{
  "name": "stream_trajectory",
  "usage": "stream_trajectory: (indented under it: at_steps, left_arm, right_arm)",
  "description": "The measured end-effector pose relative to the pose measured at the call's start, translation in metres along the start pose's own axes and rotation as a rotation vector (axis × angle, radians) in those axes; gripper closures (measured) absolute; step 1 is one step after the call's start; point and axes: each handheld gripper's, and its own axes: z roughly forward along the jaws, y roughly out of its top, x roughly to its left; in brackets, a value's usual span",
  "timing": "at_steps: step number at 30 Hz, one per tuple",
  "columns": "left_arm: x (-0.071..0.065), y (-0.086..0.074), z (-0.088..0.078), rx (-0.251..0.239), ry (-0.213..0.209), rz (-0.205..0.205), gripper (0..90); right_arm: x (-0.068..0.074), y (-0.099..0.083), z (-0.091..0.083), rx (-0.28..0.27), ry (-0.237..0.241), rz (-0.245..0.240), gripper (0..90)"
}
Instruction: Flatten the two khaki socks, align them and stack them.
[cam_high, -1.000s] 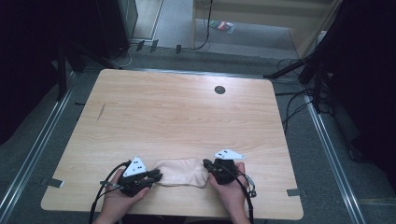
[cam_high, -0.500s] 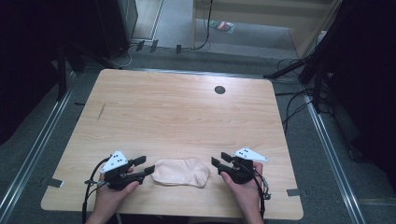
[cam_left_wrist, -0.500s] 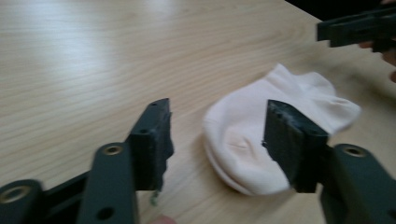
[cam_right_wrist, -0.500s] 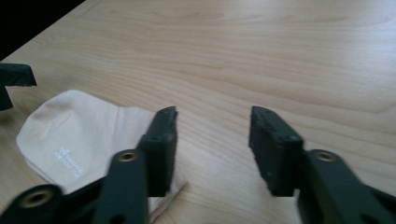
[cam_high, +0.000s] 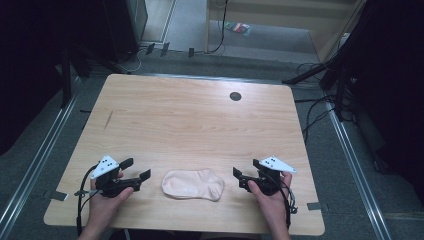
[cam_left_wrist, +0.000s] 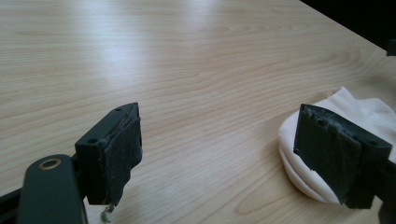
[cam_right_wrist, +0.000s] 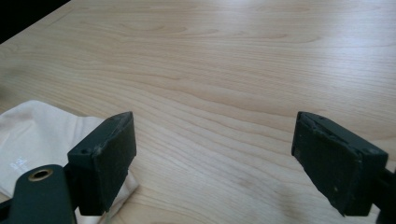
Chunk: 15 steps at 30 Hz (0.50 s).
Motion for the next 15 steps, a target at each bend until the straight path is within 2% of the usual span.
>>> stream_trajectory:
  at_steps: [4, 7, 10, 13, 15]
  left_arm:
    - [0.013, -0.001, -0.006, 0.015, 0.041, -0.003, 14.3]
    - [0.018, -0.001, -0.011, 0.012, 0.046, -0.011, 14.1]
    - [0.030, -0.002, -0.020, 0.006, 0.065, -0.032, 14.2]
    - [0.035, -0.003, -0.024, 0.008, 0.079, -0.041, 14.1]
    - [0.040, -0.004, -0.028, 0.010, 0.094, -0.045, 14.1]
  right_arm:
    - [-0.010, -0.001, -0.006, -0.002, -0.018, 0.009, 13.8]
    - [-0.015, -0.002, -0.010, -0.001, -0.030, 0.013, 13.8]
    - [-0.027, -0.006, -0.020, -0.004, -0.046, 0.032, 13.9]
    - [-0.033, -0.008, -0.025, -0.004, -0.060, 0.035, 13.8]
    - [-0.042, -0.011, -0.034, -0.010, -0.081, 0.045, 13.8]
